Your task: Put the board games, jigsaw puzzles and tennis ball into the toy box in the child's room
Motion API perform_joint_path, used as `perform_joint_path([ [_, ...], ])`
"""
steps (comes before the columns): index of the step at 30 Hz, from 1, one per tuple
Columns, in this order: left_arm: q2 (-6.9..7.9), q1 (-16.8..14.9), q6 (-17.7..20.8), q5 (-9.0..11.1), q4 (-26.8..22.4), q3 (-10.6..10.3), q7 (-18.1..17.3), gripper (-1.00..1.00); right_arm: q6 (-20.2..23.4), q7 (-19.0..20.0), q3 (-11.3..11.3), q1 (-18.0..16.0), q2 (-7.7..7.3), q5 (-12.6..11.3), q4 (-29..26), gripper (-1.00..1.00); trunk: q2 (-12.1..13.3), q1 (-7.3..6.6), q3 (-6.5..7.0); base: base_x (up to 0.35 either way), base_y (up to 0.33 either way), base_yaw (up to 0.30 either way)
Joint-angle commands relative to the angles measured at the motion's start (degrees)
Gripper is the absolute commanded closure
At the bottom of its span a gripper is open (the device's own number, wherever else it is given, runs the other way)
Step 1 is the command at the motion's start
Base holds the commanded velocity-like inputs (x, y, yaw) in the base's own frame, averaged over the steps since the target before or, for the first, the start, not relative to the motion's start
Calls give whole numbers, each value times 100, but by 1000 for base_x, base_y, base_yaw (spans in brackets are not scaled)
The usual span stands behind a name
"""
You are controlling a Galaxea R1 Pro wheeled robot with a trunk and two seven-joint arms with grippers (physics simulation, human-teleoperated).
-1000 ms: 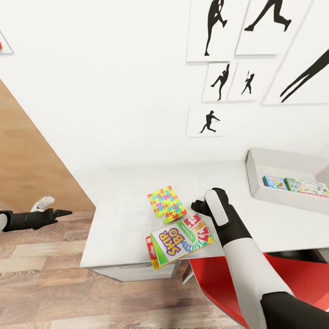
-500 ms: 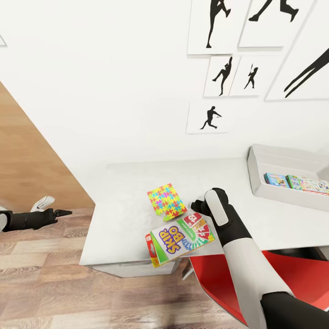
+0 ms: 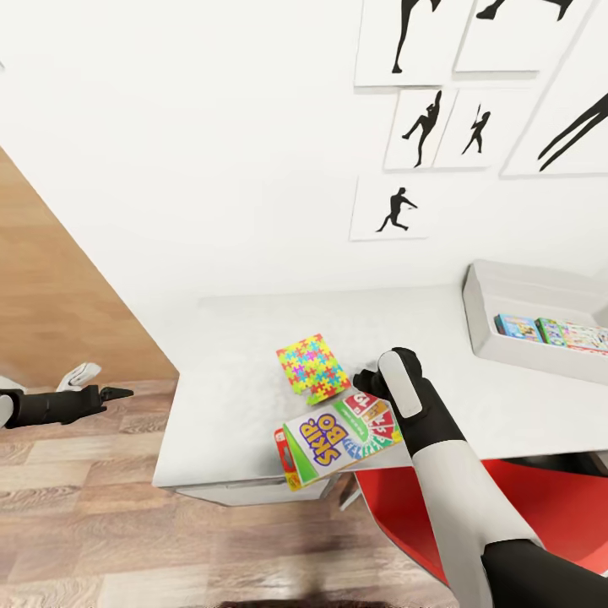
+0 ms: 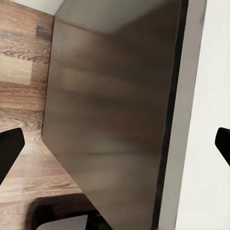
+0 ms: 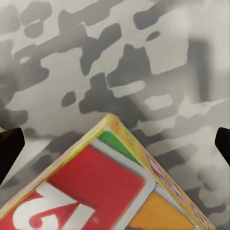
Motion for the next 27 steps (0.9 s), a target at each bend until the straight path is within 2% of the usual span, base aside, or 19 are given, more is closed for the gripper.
perform_joint_path([
  [1, 7, -7, 27, 30, 1, -24, -2, -100, -4, -60, 8, -2, -1, -52, -5, -100, -11, 3, -18, -5, 7, 0],
  [18, 7, -7, 27, 30, 1, -25, -2, -100, -43, -60, 8, 13, -1, -45, -5, -100, -11, 3, -50, -13, 12, 0],
  [27, 7, -7, 27, 30, 1, -24, -2, -100, -43, -60, 8, 13, -1, -45, -5, -100, -11, 3, -51, -89, 33, 0],
])
